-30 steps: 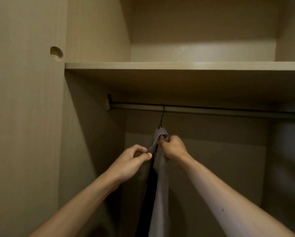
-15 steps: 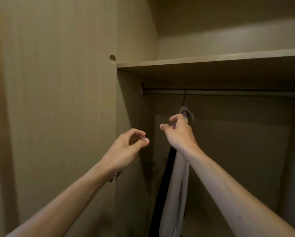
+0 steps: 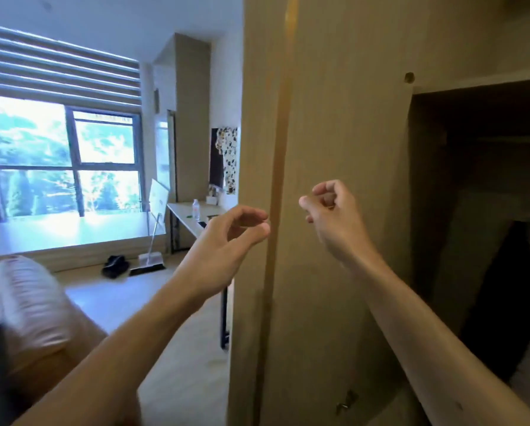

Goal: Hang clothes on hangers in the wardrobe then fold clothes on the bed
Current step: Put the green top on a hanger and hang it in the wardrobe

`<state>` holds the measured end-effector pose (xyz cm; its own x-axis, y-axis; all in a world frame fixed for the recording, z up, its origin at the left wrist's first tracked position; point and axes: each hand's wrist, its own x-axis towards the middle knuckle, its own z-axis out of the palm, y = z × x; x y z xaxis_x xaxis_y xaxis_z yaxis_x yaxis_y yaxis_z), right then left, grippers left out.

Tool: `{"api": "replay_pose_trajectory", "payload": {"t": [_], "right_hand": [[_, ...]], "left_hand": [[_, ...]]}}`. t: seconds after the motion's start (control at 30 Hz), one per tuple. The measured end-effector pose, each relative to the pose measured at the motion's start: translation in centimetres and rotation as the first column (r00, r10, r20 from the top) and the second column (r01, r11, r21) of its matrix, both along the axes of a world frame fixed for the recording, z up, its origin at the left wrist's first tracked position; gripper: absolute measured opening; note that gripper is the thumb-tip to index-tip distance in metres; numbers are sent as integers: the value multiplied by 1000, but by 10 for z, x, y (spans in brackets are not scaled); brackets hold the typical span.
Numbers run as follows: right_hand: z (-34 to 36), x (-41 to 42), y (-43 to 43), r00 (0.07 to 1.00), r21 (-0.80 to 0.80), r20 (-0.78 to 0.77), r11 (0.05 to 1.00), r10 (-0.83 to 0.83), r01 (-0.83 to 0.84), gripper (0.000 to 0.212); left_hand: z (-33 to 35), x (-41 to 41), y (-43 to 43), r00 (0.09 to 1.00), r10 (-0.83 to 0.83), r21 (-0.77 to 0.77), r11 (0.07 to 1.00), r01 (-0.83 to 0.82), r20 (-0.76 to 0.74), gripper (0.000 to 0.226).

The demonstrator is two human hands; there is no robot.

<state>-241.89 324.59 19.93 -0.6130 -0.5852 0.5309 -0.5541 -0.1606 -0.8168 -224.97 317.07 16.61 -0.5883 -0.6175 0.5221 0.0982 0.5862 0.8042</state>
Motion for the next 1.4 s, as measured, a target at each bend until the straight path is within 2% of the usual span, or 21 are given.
{"api": "replay_pose_trajectory", "payload": {"t": [0.13,0.3,0.47,0.53,0.7,0.97,1.17,1.4], "right_hand": [[-23,75,-64,980,-22,-8,980,197,-197,16],[-60,155,-144,925,15,5,925,380,-380,14],[-96,197,-211,894,39,113,897,434,-441,19],[-114,204,-237,886,52,159,892,436,-448,18],[-150,195,-286,882,104,272,900,384,-424,14],[-197,147,-354,869,152,398,913,294,-379,19],[-199,115,-414,845,140,449,911,291,-388,16],[-213,99,-491,821,135,518,924,241,-356,11]], "left_hand": [[-27,81,-36,993,110,67,992,-108,-31,19],[-55,166,-78,960,280,132,953,-273,-32,39],[-78,214,-119,934,357,175,922,-347,-27,32],[-89,224,-141,920,392,204,902,-380,-21,22],[-118,218,-186,912,410,303,867,-395,16,20],[-165,167,-256,947,318,372,884,-282,-36,34],[-171,128,-319,941,324,425,869,-254,-100,48],[-179,94,-392,949,287,422,882,-210,-128,46]]}}
